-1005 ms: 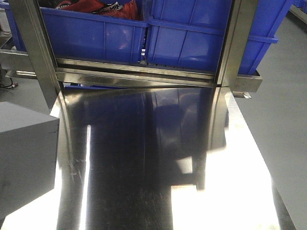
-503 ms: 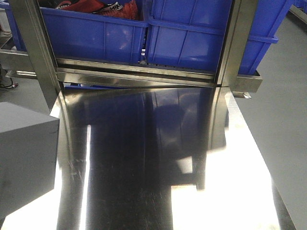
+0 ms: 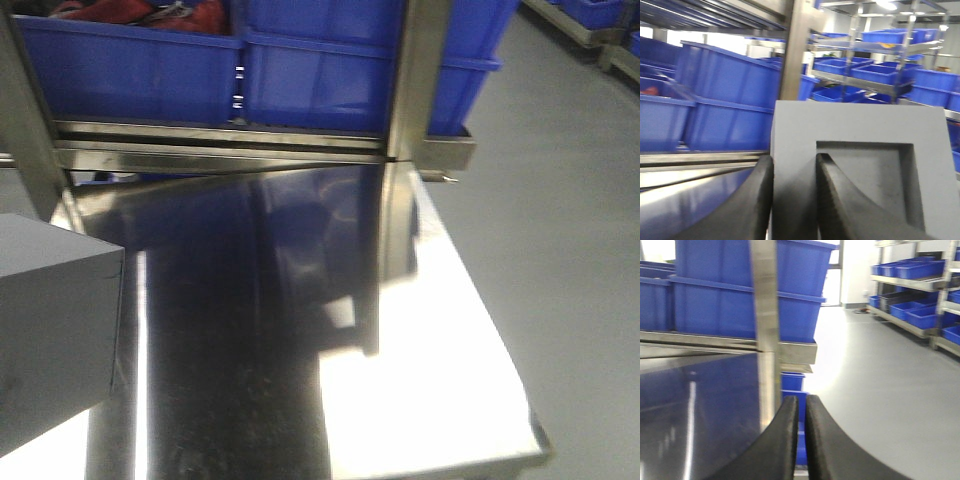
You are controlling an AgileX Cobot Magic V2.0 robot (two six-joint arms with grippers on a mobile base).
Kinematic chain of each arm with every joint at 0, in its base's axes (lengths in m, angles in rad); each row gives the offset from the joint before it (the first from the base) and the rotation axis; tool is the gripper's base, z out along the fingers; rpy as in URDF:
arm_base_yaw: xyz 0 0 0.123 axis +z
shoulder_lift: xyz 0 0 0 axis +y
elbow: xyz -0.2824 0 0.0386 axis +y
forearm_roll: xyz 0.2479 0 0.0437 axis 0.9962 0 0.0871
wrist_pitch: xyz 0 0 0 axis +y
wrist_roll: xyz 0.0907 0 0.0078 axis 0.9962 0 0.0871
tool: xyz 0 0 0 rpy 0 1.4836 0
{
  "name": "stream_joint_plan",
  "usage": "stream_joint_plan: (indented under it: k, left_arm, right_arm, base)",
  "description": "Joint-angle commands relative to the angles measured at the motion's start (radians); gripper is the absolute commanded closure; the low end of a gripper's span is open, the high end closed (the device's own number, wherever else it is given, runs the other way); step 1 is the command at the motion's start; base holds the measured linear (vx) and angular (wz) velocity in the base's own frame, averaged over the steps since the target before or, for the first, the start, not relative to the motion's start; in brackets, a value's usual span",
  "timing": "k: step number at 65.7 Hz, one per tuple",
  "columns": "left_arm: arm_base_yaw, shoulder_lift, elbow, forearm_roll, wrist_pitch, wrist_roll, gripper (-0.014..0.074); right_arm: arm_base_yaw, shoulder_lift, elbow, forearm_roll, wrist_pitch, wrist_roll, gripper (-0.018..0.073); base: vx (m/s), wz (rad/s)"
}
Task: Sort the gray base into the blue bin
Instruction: 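Drive the base away from the table holding the block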
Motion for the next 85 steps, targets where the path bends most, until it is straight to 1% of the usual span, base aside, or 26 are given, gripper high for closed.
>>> stream_joint_plan:
  k: [1,45,85]
  left_arm:
    - [-0.003,0.012,-0.026,0.001,-0.102,-0.012,0.0591]
    - [-0.003,0.012,-0.026,0.001,-0.102,-0.012,0.0591]
    - [-0.003,0.012,-0.026,0.001,-0.102,-0.012,0.0591]
  right_arm:
    - [-0.004,-0.008,0.001,-0.006,-0.074,-0.007,0.0564]
    - [-0.004,-0.008,0.001,-0.006,-0.074,-0.007,0.0564]
    - [-0.004,-0.008,0.001,-0.006,-0.074,-0.007,0.0564]
  base:
    - [-0.17,-0.46]
    - [-0.15,-0.55]
    - [-0.02,-0.59]
